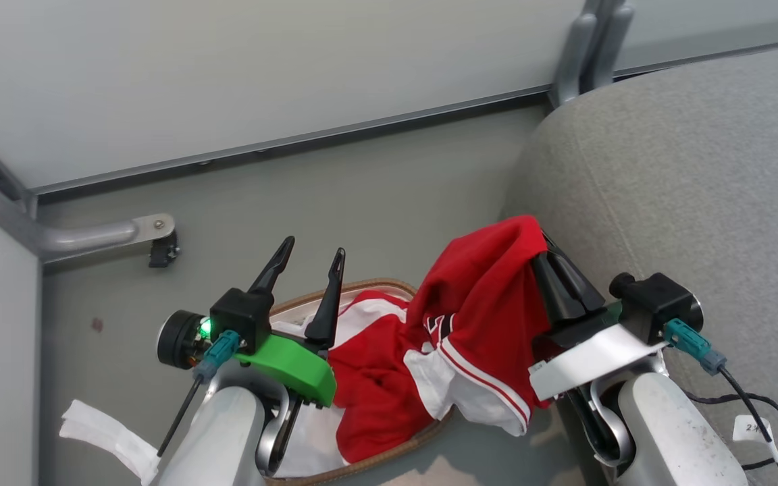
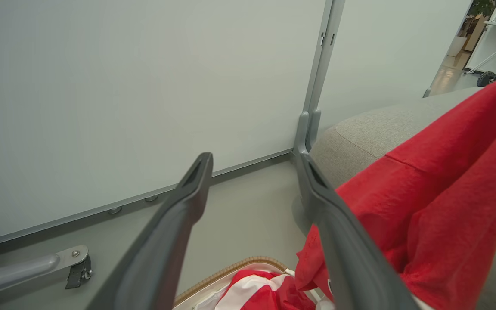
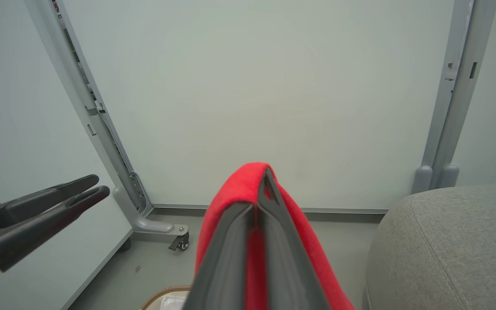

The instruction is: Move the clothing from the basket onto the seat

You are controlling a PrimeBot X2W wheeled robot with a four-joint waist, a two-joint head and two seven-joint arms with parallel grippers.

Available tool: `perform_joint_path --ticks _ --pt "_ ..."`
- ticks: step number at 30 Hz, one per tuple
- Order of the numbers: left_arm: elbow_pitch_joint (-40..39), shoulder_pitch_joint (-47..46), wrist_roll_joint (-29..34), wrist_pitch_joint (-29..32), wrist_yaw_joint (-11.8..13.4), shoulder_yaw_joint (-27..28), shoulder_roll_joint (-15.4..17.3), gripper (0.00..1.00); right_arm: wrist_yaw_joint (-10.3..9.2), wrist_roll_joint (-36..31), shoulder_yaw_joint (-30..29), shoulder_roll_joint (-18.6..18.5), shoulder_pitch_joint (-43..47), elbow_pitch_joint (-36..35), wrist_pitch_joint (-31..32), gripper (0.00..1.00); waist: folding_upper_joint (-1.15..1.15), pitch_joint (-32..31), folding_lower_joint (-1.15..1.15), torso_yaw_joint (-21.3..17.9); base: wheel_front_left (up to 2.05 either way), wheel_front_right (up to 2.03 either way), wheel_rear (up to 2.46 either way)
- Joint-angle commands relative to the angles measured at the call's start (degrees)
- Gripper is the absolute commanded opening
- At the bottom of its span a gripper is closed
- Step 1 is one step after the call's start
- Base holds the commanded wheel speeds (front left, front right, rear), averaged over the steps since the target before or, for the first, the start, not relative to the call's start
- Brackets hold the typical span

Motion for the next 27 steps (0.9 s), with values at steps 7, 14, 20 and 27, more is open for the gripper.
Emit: perform_joint_path --ticks 7,14,20,27 --pt "0.23 2.24 1.46 0.03 -0.35 2.04 0.05 1.0 -0.06 -0.67 -0.07 -0.24 0.79 -2.45 -0.15 0.0 0.0 -0.18 0.0 -13.69 0.0 0.0 0.0" --pt "0.05 3.78 2.88 0.03 -0.44 3.11 -0.05 1.0 -0.06 -1.19 -0.66 -0.22 1.08 -3.71 -0.15 0.0 0.0 -0.5 0.0 -21.55 0.0 0.0 0.0" --pt "0.08 3.76 3.51 0.03 -0.54 1.96 -0.08 1.0 -0.06 -3.65 -4.65 -0.18 -0.71 -6.05 -0.15 0.0 0.0 1.16 0.0 -24.54 0.0 0.0 0.0" --pt "0.56 0.93 3.86 0.03 -0.54 -0.9 0.46 1.0 -0.06 -7.75 -8.44 -7.02 -10.68 -10.6 -0.15 0.0 0.0 4.51 0.0 -24.97 0.0 0.0 0.0"
